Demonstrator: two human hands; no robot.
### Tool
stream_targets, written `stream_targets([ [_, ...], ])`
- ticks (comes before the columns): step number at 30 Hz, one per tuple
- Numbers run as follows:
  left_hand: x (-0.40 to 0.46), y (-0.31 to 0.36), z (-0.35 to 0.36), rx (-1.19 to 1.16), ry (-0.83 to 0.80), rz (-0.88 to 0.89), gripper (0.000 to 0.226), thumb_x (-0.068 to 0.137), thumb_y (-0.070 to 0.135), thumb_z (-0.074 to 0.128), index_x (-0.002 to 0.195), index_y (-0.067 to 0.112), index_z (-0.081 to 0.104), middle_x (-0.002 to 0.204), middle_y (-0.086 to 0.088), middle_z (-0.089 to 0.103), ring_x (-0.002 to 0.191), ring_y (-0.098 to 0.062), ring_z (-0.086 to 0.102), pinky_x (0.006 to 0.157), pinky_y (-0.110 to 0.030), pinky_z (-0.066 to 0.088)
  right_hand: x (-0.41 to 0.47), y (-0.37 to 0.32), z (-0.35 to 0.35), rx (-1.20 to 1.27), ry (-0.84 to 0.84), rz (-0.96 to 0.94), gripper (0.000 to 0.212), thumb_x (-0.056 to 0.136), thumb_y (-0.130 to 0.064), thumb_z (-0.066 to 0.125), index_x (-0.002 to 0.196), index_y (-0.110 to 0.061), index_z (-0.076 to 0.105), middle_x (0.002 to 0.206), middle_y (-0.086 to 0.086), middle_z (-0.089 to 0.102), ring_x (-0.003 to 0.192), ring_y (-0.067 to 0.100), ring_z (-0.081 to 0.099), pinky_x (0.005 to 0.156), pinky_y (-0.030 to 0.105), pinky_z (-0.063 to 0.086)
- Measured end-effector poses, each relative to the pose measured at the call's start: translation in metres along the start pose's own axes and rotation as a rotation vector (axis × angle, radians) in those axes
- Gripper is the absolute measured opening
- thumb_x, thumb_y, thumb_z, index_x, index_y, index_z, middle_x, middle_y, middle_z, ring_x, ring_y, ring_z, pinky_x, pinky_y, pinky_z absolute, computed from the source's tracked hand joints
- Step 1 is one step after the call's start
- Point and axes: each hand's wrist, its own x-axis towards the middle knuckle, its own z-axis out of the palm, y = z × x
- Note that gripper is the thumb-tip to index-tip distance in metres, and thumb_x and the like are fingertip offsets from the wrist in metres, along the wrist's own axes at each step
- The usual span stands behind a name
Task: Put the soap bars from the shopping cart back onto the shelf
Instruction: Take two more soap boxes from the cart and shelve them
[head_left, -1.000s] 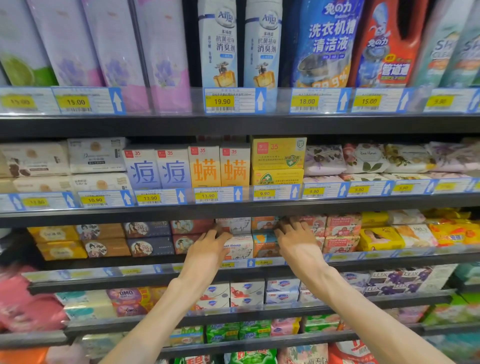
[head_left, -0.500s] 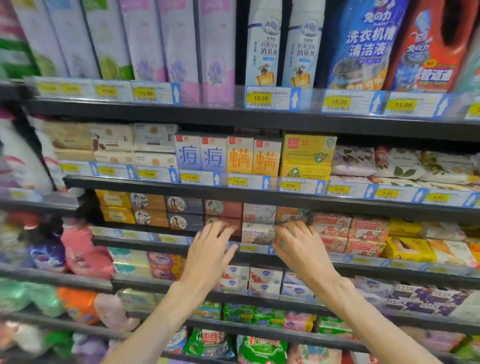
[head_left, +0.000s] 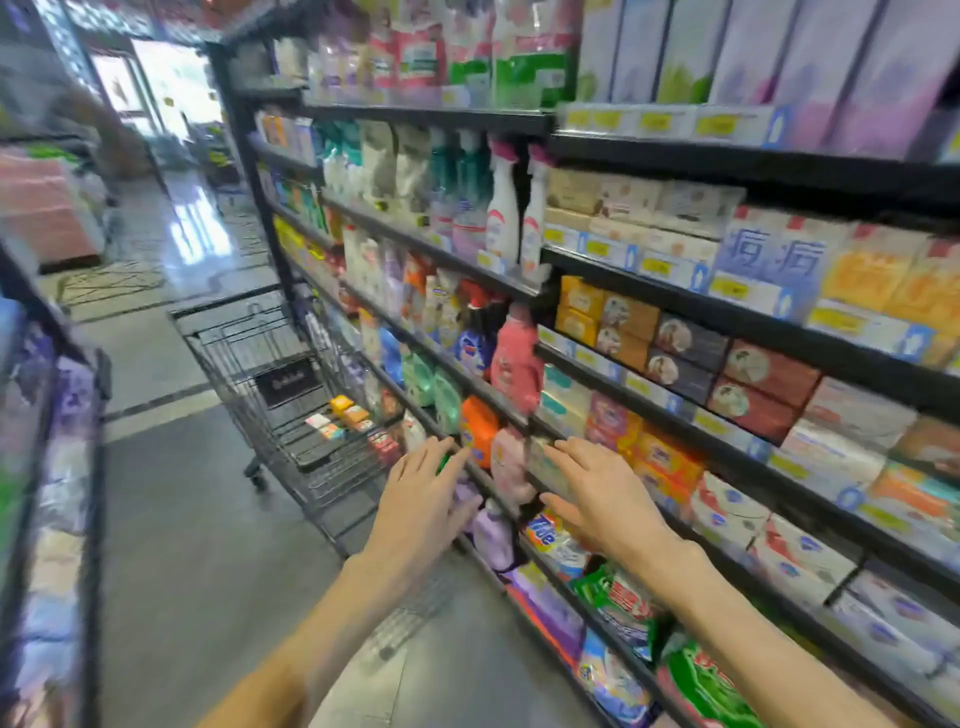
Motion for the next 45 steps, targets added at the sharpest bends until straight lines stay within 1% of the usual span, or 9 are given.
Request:
stream_targets([
  [4,-0.068,-0.075,-0.033,0.118,0.0,-0.193,0.064,0.085,0.052,0.063,0.139,0.02,0.05,0.143,-0.005,0.05,0.133,-0.028,0.045,0.106,-0.042,0.041,0.054,-0.085,0.029,0.069,-0.024,-0.215,0.062,0.08,-0.053,0.055,0.126,-0.012,0.062,0.121,0.007,0.065,0.11,0.03,0.061,0.088,0.04,0.052],
  [8,-0.123,-0.149,-0.062,0.166,0.003,-0.342,0.063,0.088,0.053,0.062,0.141,0.021,0.048,0.144,-0.006,0.049,0.134,-0.029,0.045,0.106,-0.045,0.042,0.106,-0.172,0.057,0.117,-0.002,-0.371,0.064,0.074,-0.048,0.074,0.124,-0.01,0.062,0.118,0.008,0.065,0.11,0.029,0.061,0.09,0.038,0.051],
  [12,-0.161,-0.223,-0.085,0.218,0.055,-0.424,0.059,0.086,0.051,0.066,0.134,0.019,0.054,0.137,-0.008,0.056,0.127,-0.03,0.052,0.101,-0.044,0.047,0.162,-0.253,0.08,0.182,-0.003,-0.474,0.066,0.071,-0.044,0.078,0.126,-0.01,0.062,0.115,0.008,0.066,0.105,0.029,0.064,0.088,0.037,0.054],
  [15,-0.178,-0.283,-0.098,0.22,0.077,-0.466,0.057,0.088,0.054,0.053,0.132,0.018,0.055,0.134,-0.009,0.058,0.124,-0.031,0.055,0.099,-0.047,0.05,0.205,-0.313,0.095,0.203,-0.021,-0.548,0.066,0.071,-0.043,0.079,0.125,-0.01,0.062,0.113,0.008,0.067,0.1,0.028,0.065,0.084,0.036,0.055],
  [18,-0.187,-0.342,-0.115,0.226,0.034,-0.516,0.062,0.088,0.058,0.043,0.134,0.017,0.054,0.134,-0.01,0.058,0.122,-0.032,0.056,0.096,-0.048,0.051,0.25,-0.365,0.116,0.21,-0.041,-0.594,0.062,0.078,-0.044,0.071,0.13,-0.012,0.058,0.119,0.008,0.064,0.104,0.029,0.064,0.088,0.038,0.055],
  [23,-0.199,-0.433,-0.131,0.264,-0.03,-0.571,0.064,0.087,0.059,0.041,0.133,0.017,0.056,0.133,-0.01,0.059,0.122,-0.031,0.056,0.097,-0.047,0.051,0.314,-0.439,0.149,0.236,-0.077,-0.606,0.066,0.071,-0.043,0.08,0.126,-0.013,0.062,0.112,0.006,0.068,0.098,0.026,0.067,0.081,0.034,0.055],
  [32,-0.167,-0.578,-0.115,0.272,-0.1,-0.655,0.065,0.085,0.06,0.041,0.132,0.018,0.059,0.131,-0.01,0.061,0.12,-0.03,0.059,0.096,-0.044,0.052,0.438,-0.5,0.231,0.226,-0.152,-0.623,0.067,0.082,-0.053,0.062,0.138,-0.017,0.051,0.131,0.003,0.059,0.119,0.024,0.057,0.101,0.035,0.047],
  [40,-0.052,-0.721,-0.09,0.288,-0.141,-0.635,0.07,0.089,0.063,0.032,0.144,0.022,0.045,0.147,-0.008,0.048,0.135,-0.029,0.046,0.108,-0.046,0.041,0.607,-0.503,0.302,0.239,-0.212,-0.557,0.068,0.092,-0.052,0.054,0.15,-0.021,0.035,0.148,0.0,0.044,0.137,0.02,0.04,0.113,0.033,0.032],
  [45,0.018,-0.802,-0.066,0.28,-0.153,-0.618,0.064,0.09,0.06,0.044,0.141,0.022,0.05,0.143,-0.007,0.052,0.131,-0.028,0.051,0.103,-0.046,0.045,0.701,-0.494,0.34,0.208,-0.222,-0.493,0.069,0.092,-0.053,0.053,0.151,-0.022,0.032,0.148,0.0,0.045,0.135,0.02,0.041,0.111,0.033,0.036],
])
